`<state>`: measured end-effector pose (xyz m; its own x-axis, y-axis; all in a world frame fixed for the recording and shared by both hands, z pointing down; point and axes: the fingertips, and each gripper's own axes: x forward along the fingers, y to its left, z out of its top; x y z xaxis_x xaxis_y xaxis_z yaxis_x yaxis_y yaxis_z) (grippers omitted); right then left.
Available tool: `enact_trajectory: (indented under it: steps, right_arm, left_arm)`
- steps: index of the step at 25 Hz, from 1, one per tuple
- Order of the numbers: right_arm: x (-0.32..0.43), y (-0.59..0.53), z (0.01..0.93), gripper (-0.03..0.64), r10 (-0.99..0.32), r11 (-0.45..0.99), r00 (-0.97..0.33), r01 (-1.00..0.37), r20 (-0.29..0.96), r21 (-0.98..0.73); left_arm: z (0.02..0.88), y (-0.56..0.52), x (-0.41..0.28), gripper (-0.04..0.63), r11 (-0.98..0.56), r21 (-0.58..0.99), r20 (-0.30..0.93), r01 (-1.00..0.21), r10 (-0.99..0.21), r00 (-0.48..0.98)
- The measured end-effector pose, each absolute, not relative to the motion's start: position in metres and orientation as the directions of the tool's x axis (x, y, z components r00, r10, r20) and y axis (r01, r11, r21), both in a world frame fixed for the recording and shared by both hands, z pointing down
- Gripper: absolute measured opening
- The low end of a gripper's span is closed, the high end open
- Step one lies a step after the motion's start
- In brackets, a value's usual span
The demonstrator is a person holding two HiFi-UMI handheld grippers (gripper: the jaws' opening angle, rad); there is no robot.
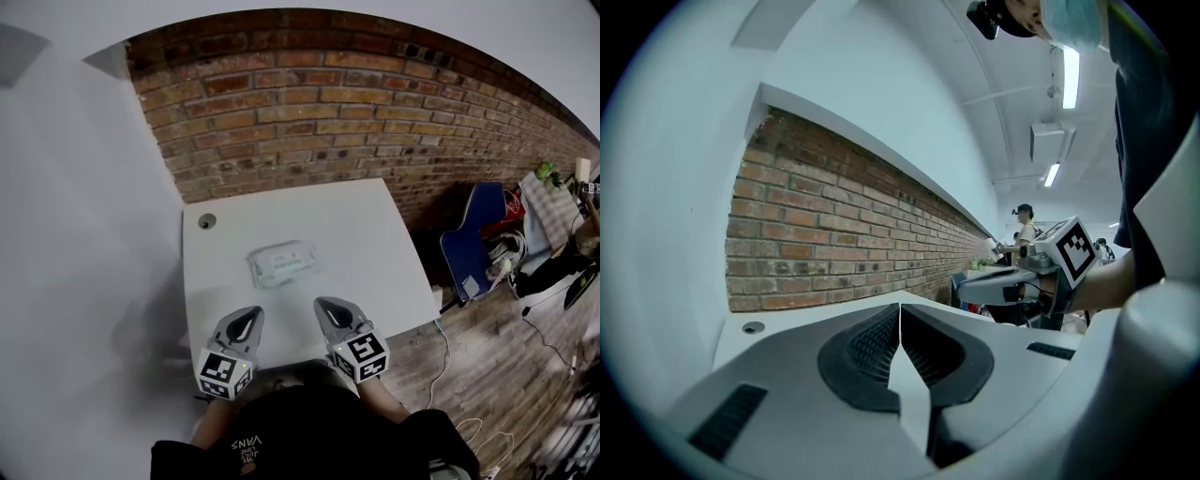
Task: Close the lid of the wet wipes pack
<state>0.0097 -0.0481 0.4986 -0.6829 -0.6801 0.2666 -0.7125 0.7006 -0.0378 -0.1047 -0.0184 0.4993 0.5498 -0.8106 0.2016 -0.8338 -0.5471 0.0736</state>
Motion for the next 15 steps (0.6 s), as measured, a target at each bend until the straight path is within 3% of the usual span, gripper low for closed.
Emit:
enact_trajectory:
  steps: [15]
  right_arm:
    - [0.0132,-0.0431,0.5003,-0.002,-0.675,0.701,-0.688,-0.711,0.266,-0.06]
  left_arm:
    - [0.5073,-0.0087,-0.1053,0.0,-0.551,0.083,0.206,-0.83,-0.806,0.556]
